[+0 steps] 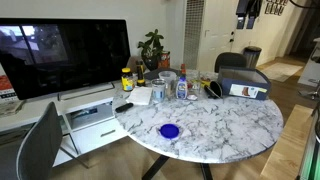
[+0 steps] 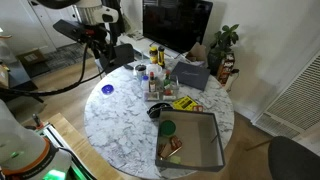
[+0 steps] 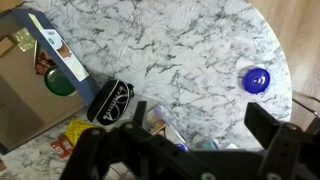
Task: Move the clear cup to the right
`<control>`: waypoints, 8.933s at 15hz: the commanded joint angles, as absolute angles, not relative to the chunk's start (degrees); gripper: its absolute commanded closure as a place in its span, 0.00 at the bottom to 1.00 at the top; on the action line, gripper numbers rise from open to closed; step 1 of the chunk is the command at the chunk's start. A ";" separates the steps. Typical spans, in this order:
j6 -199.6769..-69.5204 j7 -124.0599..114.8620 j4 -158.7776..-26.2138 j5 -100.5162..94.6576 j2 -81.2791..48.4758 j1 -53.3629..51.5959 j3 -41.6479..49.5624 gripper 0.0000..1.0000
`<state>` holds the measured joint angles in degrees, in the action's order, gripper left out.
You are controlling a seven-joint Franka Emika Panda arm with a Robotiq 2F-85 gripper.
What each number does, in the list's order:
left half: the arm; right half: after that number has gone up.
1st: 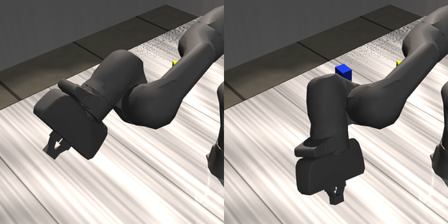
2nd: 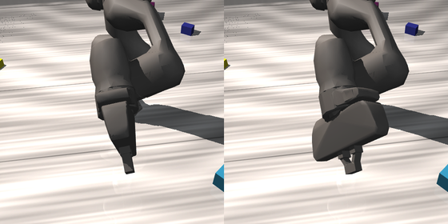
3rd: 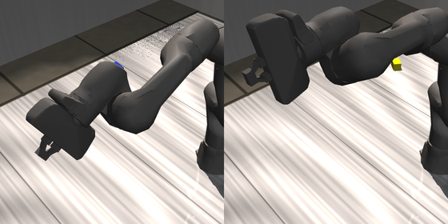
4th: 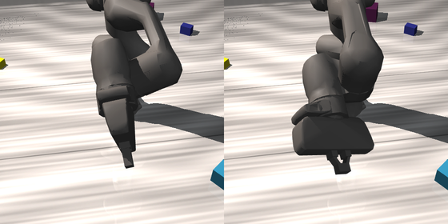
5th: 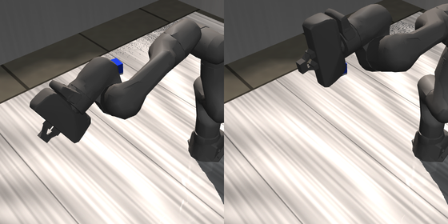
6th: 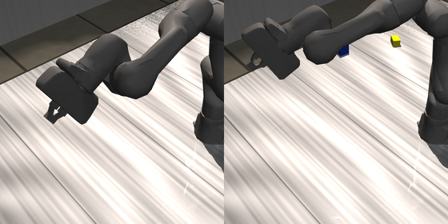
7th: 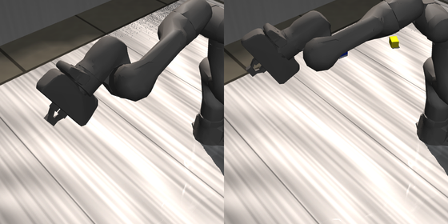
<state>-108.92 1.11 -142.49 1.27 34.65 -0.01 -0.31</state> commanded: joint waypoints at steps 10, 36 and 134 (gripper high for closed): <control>-108.77 1.03 -142.37 1.17 34.63 -0.18 -0.15 0.00; -113.28 -12.10 -78.97 -0.82 -32.04 -7.39 -2.56 0.00; -134.50 -77.22 -115.98 -1.71 -22.80 -10.52 -2.80 0.40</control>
<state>-133.57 -84.74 -113.97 -2.86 -26.50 -11.72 -1.65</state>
